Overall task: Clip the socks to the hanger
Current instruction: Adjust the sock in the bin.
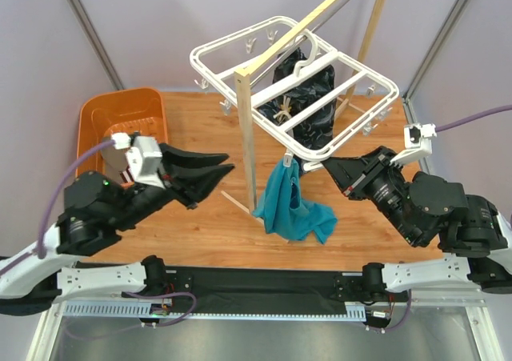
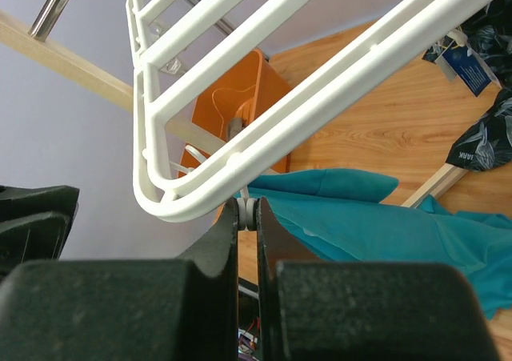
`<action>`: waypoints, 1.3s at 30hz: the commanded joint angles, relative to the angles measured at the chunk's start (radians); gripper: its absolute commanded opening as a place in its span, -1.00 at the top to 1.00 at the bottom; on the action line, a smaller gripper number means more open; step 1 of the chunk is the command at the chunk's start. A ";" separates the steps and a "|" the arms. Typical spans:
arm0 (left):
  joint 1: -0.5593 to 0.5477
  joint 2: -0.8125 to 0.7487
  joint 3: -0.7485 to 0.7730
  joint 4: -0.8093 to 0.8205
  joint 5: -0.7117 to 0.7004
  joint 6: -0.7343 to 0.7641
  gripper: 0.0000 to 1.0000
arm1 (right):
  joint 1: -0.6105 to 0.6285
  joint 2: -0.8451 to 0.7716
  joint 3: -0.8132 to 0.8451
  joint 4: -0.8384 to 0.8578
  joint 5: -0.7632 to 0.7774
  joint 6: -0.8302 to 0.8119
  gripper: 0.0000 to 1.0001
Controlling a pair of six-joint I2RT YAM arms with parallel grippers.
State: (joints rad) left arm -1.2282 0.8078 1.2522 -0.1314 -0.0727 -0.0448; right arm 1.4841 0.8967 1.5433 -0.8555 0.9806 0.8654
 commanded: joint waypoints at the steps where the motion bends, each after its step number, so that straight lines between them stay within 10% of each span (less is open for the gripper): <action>1: -0.002 -0.076 0.001 -0.270 -0.329 -0.206 0.32 | 0.002 -0.030 -0.026 0.004 -0.008 -0.020 1.00; 8: -0.002 -0.401 -0.178 -0.619 -0.869 -0.434 0.28 | 0.001 -0.059 -0.051 -0.001 -0.031 -0.045 1.00; 13: 0.007 -0.256 -0.111 -0.760 -1.035 -0.388 0.15 | 0.002 -0.073 -0.092 0.001 -0.054 -0.052 1.00; 29: 1.204 0.180 -0.031 -0.521 -0.024 -0.322 -0.20 | 0.002 -0.091 -0.167 -0.024 -0.007 -0.049 1.00; 39: 1.424 0.473 0.039 -0.380 0.054 -0.451 -0.08 | 0.002 -0.213 -0.405 0.260 -0.002 -0.200 1.00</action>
State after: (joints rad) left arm 0.1658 1.2766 1.2499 -0.5911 -0.0887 -0.4328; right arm 1.4822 0.6903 1.1690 -0.6521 0.9936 0.7208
